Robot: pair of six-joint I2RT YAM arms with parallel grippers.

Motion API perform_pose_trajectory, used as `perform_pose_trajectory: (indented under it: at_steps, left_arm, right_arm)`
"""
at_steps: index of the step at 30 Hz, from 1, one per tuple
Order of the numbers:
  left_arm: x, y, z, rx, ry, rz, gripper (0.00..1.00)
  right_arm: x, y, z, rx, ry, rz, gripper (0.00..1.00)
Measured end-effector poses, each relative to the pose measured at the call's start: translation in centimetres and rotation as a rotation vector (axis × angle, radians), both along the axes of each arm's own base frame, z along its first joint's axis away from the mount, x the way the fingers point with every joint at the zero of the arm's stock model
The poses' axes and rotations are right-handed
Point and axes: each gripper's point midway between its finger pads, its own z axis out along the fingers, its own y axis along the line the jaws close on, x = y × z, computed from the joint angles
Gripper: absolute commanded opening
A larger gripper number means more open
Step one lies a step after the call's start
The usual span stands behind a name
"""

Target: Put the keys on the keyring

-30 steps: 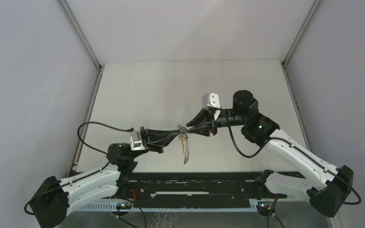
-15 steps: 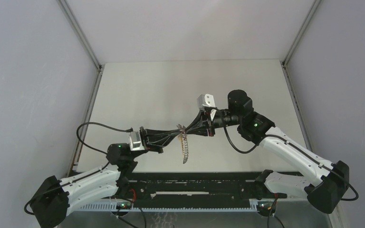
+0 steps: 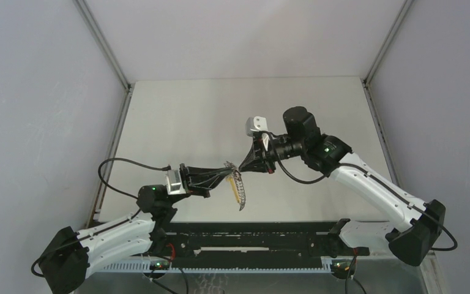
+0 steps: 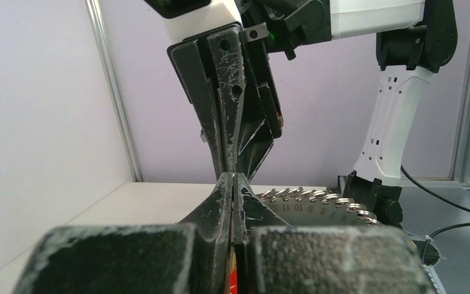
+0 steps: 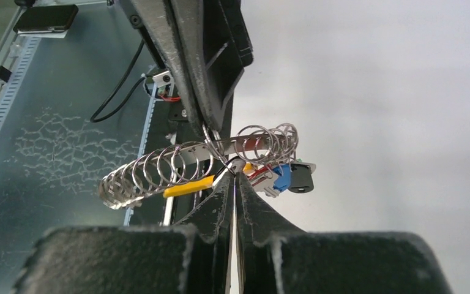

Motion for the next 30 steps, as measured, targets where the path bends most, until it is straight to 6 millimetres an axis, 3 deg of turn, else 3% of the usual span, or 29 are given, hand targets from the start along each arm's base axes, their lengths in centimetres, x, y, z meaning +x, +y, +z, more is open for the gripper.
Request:
perform_pose_trajectory:
  at_steps: [3,7,11,21,30]
  left_arm:
    - [0.0,0.0,0.0,0.0,0.0,-0.002,0.0]
    - [0.0,-0.2,-0.1,-0.001,0.001,-0.013,0.0]
    - [-0.2,-0.2,0.0,-0.005,-0.002,-0.023,0.0]
    - [-0.5,-0.1,0.4,-0.017,-0.013,-0.028,0.0]
    - [-0.7,0.0,0.5,-0.019,-0.017,-0.037,0.0]
  right_arm:
    - [0.2,0.2,-0.3,-0.049,0.019,-0.009,0.03]
    - [-0.2,0.9,-1.3,-0.107,0.022,-0.002,0.16]
    - [-0.7,0.4,-2.1,-0.147,-0.005,0.0,0.23]
    - [-1.2,-2.2,3.0,0.017,-0.263,-0.034,0.27]
    - [-0.8,-0.7,3.1,0.075,-0.307,0.022,0.26]
